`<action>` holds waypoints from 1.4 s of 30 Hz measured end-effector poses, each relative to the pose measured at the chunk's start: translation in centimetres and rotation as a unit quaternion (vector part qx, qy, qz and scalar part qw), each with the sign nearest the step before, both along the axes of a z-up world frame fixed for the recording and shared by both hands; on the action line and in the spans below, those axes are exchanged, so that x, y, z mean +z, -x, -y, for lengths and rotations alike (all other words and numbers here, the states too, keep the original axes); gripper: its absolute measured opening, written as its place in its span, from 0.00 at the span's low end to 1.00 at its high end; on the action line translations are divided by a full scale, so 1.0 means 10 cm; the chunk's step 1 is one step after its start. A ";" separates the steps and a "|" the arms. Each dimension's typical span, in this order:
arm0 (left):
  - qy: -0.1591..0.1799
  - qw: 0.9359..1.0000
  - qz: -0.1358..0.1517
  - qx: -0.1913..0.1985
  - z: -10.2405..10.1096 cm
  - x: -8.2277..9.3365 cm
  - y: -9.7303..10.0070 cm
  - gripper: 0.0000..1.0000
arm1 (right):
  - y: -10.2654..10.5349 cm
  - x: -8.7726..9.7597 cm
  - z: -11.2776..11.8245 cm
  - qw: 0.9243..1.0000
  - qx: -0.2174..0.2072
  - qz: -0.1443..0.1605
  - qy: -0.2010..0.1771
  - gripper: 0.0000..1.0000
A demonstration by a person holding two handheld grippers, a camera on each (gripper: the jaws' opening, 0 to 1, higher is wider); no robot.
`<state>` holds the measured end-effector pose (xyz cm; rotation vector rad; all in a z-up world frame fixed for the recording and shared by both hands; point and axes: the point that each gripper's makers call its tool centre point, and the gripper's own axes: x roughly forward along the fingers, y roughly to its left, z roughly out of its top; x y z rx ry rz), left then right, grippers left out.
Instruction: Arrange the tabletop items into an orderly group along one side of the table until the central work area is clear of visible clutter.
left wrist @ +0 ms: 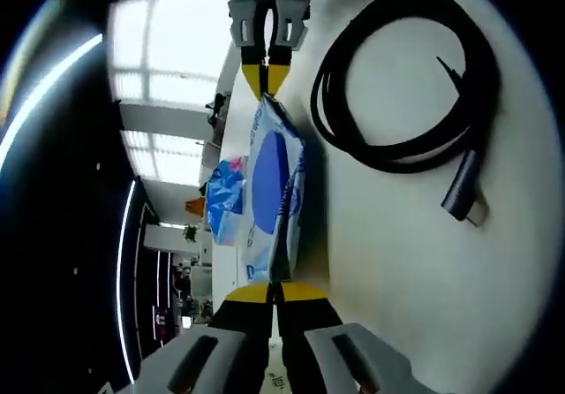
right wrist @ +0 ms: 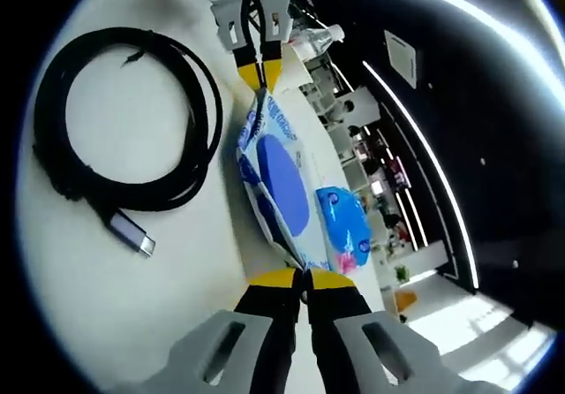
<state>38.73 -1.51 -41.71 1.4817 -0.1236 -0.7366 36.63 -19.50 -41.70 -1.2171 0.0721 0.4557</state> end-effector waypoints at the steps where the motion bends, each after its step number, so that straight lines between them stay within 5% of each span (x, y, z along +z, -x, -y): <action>1: -0.001 1.000 0.005 -0.001 0.00 0.01 -0.01 0.00 | -0.01 0.01 0.00 1.000 -0.001 0.002 0.000 0.01; 5: -0.007 1.000 0.017 0.002 -0.04 0.04 -0.04 0.00 | -0.01 0.11 -0.05 0.999 0.002 0.029 0.023 0.00; 14: -0.009 0.999 0.032 0.008 -0.10 0.11 -0.04 0.00 | 0.00 0.09 -0.13 1.000 0.007 0.020 0.012 0.00; 42: -0.004 0.999 0.019 0.030 -0.36 0.10 0.04 0.00 | 0.02 0.13 -0.39 0.999 0.025 0.021 0.030 0.00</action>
